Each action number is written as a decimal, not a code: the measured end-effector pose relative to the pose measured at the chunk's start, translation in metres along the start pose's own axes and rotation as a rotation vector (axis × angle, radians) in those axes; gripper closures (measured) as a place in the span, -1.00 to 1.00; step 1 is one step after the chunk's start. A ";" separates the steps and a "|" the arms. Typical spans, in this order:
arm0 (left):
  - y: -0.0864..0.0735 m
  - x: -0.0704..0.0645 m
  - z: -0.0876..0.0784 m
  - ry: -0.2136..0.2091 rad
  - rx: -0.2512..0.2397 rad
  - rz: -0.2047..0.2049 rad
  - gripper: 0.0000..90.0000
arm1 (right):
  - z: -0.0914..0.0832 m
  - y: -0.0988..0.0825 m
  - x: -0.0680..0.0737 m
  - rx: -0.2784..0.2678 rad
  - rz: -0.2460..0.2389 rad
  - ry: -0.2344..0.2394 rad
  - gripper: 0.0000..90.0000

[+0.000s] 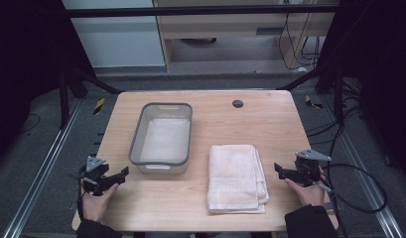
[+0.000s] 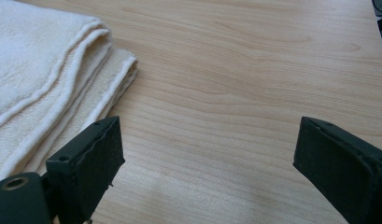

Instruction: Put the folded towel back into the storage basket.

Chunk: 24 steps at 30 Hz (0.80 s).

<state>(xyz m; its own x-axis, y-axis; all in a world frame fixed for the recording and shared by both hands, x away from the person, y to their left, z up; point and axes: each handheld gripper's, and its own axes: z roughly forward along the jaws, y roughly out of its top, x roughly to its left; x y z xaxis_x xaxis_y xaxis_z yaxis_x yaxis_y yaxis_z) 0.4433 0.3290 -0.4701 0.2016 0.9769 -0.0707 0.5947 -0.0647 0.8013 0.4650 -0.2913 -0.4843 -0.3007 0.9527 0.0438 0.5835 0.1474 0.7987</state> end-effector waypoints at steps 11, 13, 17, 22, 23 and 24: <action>0.004 -0.003 -0.013 -0.023 -0.044 -0.013 -0.45 | -0.011 0.005 0.004 -0.049 0.000 0.024 -0.70; 0.005 -0.003 -0.014 -0.027 -0.040 -0.016 -0.45 | -0.014 0.006 0.006 -0.057 0.004 0.031 -0.65; 0.007 -0.005 -0.016 -0.041 -0.049 -0.032 -0.44 | -0.014 0.008 0.007 -0.053 -0.002 0.038 -0.62; 0.011 -0.007 -0.022 -0.052 -0.069 -0.036 -0.42 | -0.018 0.012 0.010 -0.065 -0.005 0.065 -0.57; 0.012 -0.008 -0.024 -0.057 -0.080 -0.039 -0.41 | -0.019 0.014 0.012 -0.075 -0.005 0.068 -0.54; 0.012 -0.008 -0.024 -0.057 -0.080 -0.039 -0.40 | -0.019 0.014 0.012 -0.075 -0.005 0.068 -0.54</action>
<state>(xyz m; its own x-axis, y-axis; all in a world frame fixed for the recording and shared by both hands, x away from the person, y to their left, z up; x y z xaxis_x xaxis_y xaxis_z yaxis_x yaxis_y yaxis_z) 0.4299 0.3248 -0.4461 0.2250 0.9650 -0.1348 0.5392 -0.0080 0.8421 0.4548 -0.2829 -0.4611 -0.3556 0.9313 0.0783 0.5245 0.1296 0.8415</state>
